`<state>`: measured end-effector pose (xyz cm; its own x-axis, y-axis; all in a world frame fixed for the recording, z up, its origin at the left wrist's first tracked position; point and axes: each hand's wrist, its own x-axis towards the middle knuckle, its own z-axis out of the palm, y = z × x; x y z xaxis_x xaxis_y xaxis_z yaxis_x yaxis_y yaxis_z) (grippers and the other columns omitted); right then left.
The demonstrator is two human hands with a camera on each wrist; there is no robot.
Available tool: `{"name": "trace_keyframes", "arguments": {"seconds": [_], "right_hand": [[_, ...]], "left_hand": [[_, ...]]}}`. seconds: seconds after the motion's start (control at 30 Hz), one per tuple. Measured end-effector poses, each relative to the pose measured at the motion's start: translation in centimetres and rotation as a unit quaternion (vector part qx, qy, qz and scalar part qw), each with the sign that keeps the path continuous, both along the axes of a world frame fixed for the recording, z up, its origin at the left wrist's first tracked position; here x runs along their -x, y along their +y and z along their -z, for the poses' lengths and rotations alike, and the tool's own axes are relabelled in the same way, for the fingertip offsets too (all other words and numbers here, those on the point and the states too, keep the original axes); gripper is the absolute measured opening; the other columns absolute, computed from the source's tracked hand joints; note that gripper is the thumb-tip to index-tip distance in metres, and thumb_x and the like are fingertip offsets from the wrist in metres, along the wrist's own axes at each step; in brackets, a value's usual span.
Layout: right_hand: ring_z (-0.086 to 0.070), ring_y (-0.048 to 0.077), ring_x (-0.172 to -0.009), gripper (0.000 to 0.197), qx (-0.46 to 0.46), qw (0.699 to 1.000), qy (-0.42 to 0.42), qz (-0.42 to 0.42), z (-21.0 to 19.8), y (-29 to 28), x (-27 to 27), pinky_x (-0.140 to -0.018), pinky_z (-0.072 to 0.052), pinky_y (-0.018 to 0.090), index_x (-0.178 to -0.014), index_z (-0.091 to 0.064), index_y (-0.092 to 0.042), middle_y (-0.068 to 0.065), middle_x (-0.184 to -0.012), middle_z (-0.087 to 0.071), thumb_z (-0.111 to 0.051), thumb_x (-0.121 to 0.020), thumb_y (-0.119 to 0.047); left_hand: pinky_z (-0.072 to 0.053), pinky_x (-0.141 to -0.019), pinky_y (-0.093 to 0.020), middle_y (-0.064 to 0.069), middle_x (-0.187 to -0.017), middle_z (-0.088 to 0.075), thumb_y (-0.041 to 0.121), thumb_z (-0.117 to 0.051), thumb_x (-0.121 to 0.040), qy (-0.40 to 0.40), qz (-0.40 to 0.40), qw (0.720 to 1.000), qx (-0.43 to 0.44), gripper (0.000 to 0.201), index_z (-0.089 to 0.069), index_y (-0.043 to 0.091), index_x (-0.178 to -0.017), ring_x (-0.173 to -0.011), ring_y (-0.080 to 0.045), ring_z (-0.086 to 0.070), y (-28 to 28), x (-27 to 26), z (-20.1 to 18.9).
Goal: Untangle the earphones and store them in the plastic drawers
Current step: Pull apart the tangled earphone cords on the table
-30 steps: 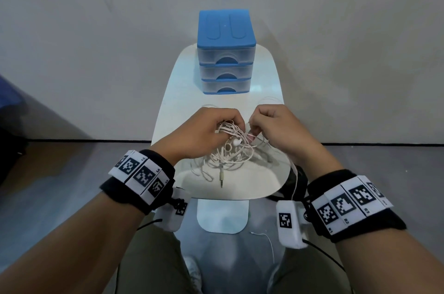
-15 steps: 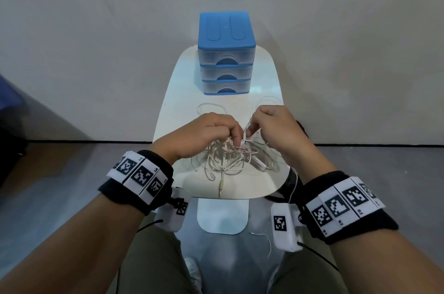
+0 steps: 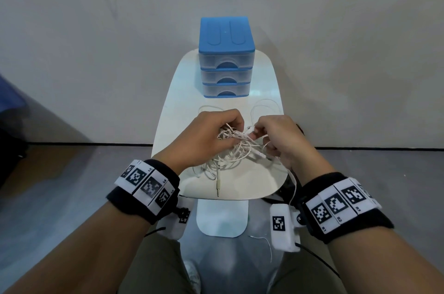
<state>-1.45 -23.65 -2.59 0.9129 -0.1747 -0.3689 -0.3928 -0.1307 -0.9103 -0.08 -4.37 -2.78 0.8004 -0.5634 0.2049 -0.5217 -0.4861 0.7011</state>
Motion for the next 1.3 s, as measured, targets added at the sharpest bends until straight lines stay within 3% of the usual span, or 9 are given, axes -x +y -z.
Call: {"name": "trace_keyframes", "arguments": {"seconds": [0.13, 0.23, 0.4, 0.6, 0.77, 0.97, 1.03, 1.17, 1.3], "right_hand": [[-0.043, 0.004, -0.037, 0.013, 0.051, 0.996, -0.066, -0.043, 0.9, -0.4, 0.5, -0.038, -0.032, 0.017, -0.095, -0.073, -0.004, 0.012, -0.082, -0.072, -0.060, -0.095, -0.005], [-0.058, 0.011, -0.064, 0.023, 0.088, 0.980, -0.135, -0.120, 1.6, -0.9, 0.5, -0.060, -0.046, 0.019, -0.111, -0.076, -0.027, 0.006, -0.093, -0.073, -0.069, -0.095, -0.013], [-0.058, -0.002, -0.061, 0.003, 0.165, 0.951, -0.201, -0.166, 1.9, -1.5, 0.2, -0.064, -0.044, 0.015, -0.088, -0.080, -0.021, -0.007, -0.078, -0.072, -0.078, -0.090, -0.019], [-0.051, 0.006, -0.054, 0.018, 0.133, 0.971, -0.195, -0.037, 1.6, -2.1, -0.1, -0.061, -0.042, 0.029, -0.077, -0.073, -0.017, 0.002, -0.073, -0.075, -0.071, -0.095, -0.023], [-0.035, 0.006, -0.045, 0.017, 0.137, 0.962, -0.190, -0.144, -3.9, -3.2, 1.0, -0.047, -0.030, 0.021, -0.086, -0.073, -0.011, 0.001, -0.066, -0.065, -0.070, -0.096, -0.024], [-0.043, 0.016, -0.060, 0.015, 0.183, 0.923, -0.251, -0.228, -11.0, -3.0, 2.3, -0.060, -0.034, 0.032, -0.094, -0.074, -0.013, -0.003, -0.062, -0.060, -0.067, -0.099, -0.024], [-0.044, 0.012, -0.058, 0.013, 0.193, 0.917, -0.275, -0.216, -12.6, -2.6, 2.3, -0.062, -0.036, 0.029, -0.099, -0.073, -0.015, 0.000, -0.068, -0.059, -0.066, -0.100, -0.025], [-0.051, 0.000, -0.054, 0.015, 0.183, 0.918, -0.278, -0.217, -15.2, -2.3, 2.9, -0.055, -0.041, 0.015, -0.113, -0.065, -0.017, 0.003, -0.077, -0.060, -0.060, -0.099, -0.014], [-0.051, 0.009, -0.065, 0.043, 0.181, 0.905, -0.328, -0.202, -17.2, -2.8, 4.3, -0.062, -0.043, 0.026, -0.118, -0.061, -0.025, 0.008, -0.094, -0.063, -0.057, -0.084, 0.001]], "left_hand": [[-0.050, -0.076, -0.037, 0.007, -0.089, -0.069, 0.007, -0.077, -0.088, -0.012, -0.006, 1.000, 0.010, 0.016, -0.065, 0.018, -0.091, -0.081, -0.018, -0.061, 0.1, -0.1, 0.0], [-0.050, -0.073, -0.038, 0.004, -0.087, -0.070, 0.008, -0.077, -0.088, 0.004, -0.010, 1.000, 0.015, 0.015, -0.065, 0.018, -0.090, -0.077, -0.017, -0.061, 0.2, -0.2, 0.0], [-0.049, -0.074, -0.042, 0.002, -0.097, -0.068, 0.013, -0.079, -0.088, 0.010, -0.018, 1.000, 0.018, 0.017, -0.066, 0.022, -0.091, -0.076, -0.018, -0.057, 0.4, -0.5, 0.2], [-0.052, -0.100, -0.041, 0.002, -0.110, -0.067, 0.035, -0.081, -0.086, 0.091, 0.040, 0.994, -0.034, 0.016, -0.070, 0.026, -0.094, -0.109, -0.013, -0.066, 1.2, -0.4, -0.3], [-0.048, -0.104, -0.036, 0.009, -0.117, -0.069, 0.037, -0.079, -0.089, 0.097, -0.018, 0.994, 0.044, 0.043, -0.054, 0.029, -0.123, -0.111, -0.006, -0.066, 0.6, -0.7, -4.3], [-0.043, -0.113, -0.038, 0.004, -0.129, -0.065, 0.032, -0.085, -0.085, 0.136, 0.096, 0.983, 0.073, 0.084, -0.035, 0.031, -0.152, -0.122, -0.006, -0.060, -1.9, 0.6, -8.6], [-0.046, -0.112, -0.046, -0.002, -0.126, -0.068, 0.026, -0.084, -0.083, 0.163, 0.104, 0.972, 0.131, 0.081, -0.038, 0.028, -0.150, -0.124, -0.016, -0.064, -2.2, 0.8, -9.4], [-0.050, -0.107, -0.039, -0.013, -0.113, -0.074, 0.011, -0.075, -0.090, 0.181, 0.099, 0.959, 0.192, 0.069, -0.037, 0.019, -0.147, -0.111, -0.025, -0.071, -3.0, 1.2, -11.1], [-0.053, -0.103, -0.036, -0.015, -0.095, -0.076, 0.008, -0.067, -0.095, 0.165, 0.100, 0.973, 0.126, 0.038, -0.057, 0.007, -0.131, -0.092, -0.019, -0.074, -3.6, 2.3, -12.4]]}}
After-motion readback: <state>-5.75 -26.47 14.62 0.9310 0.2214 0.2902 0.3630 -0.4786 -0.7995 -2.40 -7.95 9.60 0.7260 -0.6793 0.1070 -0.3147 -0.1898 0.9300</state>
